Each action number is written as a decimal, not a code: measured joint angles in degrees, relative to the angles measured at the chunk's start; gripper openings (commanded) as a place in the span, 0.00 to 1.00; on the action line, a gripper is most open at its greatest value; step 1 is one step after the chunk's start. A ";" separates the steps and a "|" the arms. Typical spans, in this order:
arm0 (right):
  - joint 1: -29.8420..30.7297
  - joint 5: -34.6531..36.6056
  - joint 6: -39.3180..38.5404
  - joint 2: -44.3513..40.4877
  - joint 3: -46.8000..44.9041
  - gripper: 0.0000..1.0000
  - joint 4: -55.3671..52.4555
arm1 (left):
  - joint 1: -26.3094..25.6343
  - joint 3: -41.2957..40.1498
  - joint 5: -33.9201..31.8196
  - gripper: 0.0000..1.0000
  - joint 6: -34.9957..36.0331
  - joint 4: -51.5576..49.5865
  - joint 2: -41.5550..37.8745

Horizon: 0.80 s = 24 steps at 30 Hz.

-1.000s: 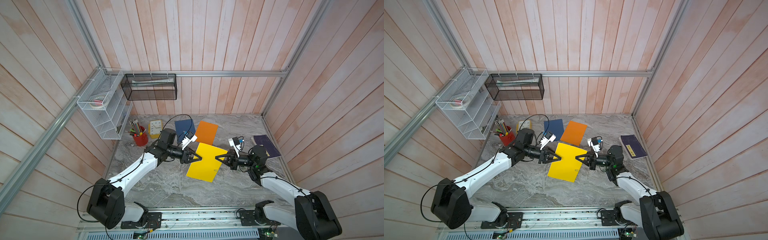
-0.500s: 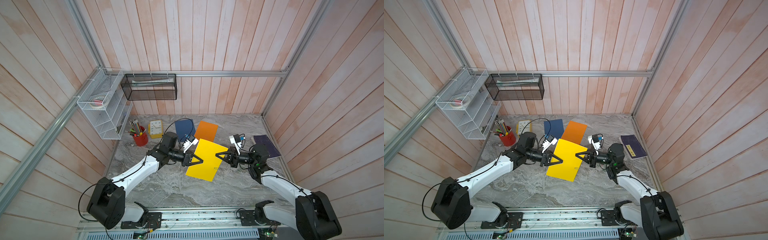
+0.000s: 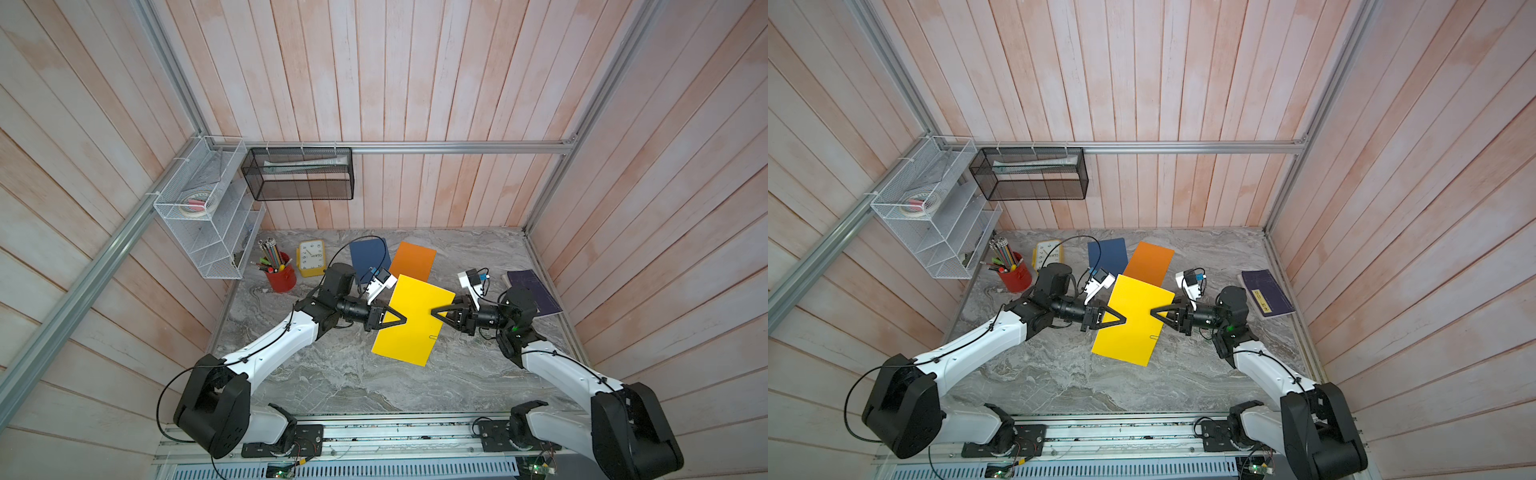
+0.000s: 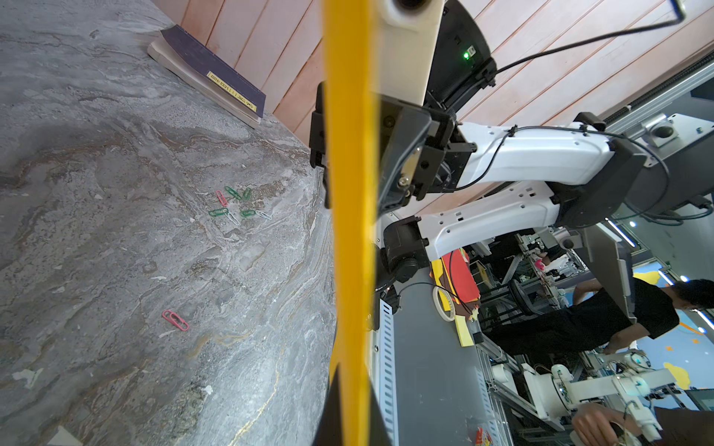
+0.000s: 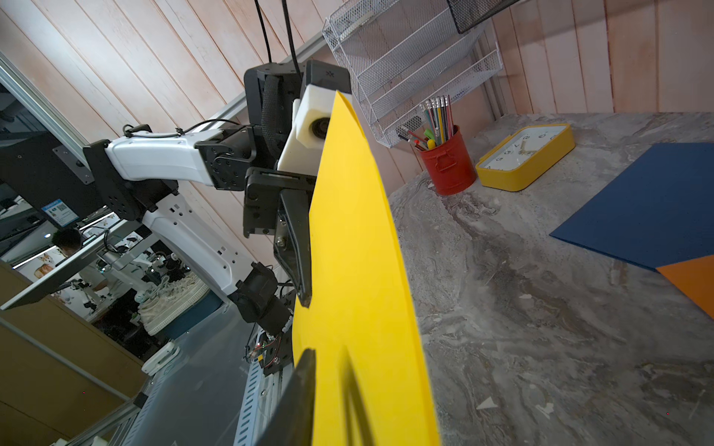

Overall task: Unclip the paperclips from the documents
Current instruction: Adjust the document, then remove the paper clip from the document.

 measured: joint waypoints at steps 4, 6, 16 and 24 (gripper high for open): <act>0.00 -0.46 -0.17 -0.52 -0.61 0.42 -0.68 | 0.17 0.00 0.04 0.00 0.00 0.35 0.00; 0.02 -0.68 -0.15 -1.07 -1.64 0.43 -0.81 | 0.33 0.00 0.09 0.00 -0.02 0.52 -0.11; 2.82 -0.76 0.57 -1.73 -5.16 0.44 -0.98 | 1.27 0.00 0.63 0.00 -0.24 1.66 -0.94; 3.15 -0.83 1.40 -1.70 -5.57 0.37 -0.57 | 1.75 0.00 1.20 0.00 -0.24 1.70 -1.62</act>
